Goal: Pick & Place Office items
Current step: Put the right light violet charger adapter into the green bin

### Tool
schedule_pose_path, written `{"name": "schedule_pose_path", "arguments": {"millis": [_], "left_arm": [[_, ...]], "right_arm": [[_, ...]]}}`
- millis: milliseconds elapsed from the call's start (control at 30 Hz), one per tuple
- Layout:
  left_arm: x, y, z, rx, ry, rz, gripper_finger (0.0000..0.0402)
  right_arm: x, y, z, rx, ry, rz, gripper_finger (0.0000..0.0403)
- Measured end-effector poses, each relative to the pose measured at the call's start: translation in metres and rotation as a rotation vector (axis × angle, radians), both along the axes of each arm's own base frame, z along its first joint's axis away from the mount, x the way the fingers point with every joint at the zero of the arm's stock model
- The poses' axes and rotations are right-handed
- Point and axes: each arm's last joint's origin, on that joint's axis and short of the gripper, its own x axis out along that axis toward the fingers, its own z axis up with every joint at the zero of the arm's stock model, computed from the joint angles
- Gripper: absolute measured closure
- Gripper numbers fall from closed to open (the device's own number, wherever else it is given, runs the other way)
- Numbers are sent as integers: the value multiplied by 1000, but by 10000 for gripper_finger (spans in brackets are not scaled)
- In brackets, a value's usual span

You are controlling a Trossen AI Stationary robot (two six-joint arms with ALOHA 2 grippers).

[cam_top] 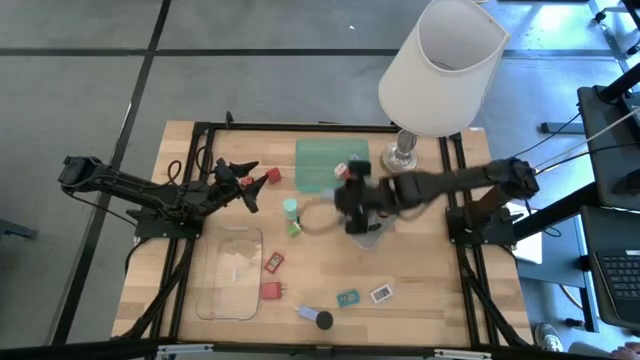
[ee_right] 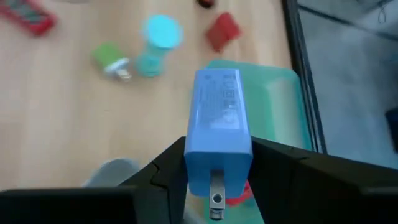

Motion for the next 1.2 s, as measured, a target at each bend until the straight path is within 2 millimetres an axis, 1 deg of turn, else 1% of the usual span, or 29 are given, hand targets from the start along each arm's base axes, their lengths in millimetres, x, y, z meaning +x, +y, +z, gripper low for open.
{"name": "schedule_pose_path", "arguments": {"millis": [133,267,367,467,633,733,833,967,1067,1200], "left_arm": [[0,0,0,-5,-4,-1,151],[0,0,0,-20,-17,-1,151],[0,0,0,-24,-19,-1,151],[0,0,0,-39,-30,-2,151],[0,0,0,-39,-30,-2,151],[0,0,0,-39,-30,-2,151],[0,0,0,-38,-29,-2,151],[0,0,0,-38,-29,-2,151],[0,0,0,-38,-28,-2,151],[0,0,0,-37,-28,-2,151]], "right_arm": [[5,-49,2,41,-36,-96,269],[13,-84,-9,71,-40,-177,268],[21,-104,-21,64,-42,-220,268],[28,-122,-40,56,8,-251,268],[32,-151,-69,66,89,-320,268],[32,-168,-83,86,112,-378,268],[30,-181,-94,94,139,-415,268],[28,-192,-105,118,166,-440,268],[27,-197,-108,192,158,-443,268],[27,-196,-109,261,147,-426,268]]}}
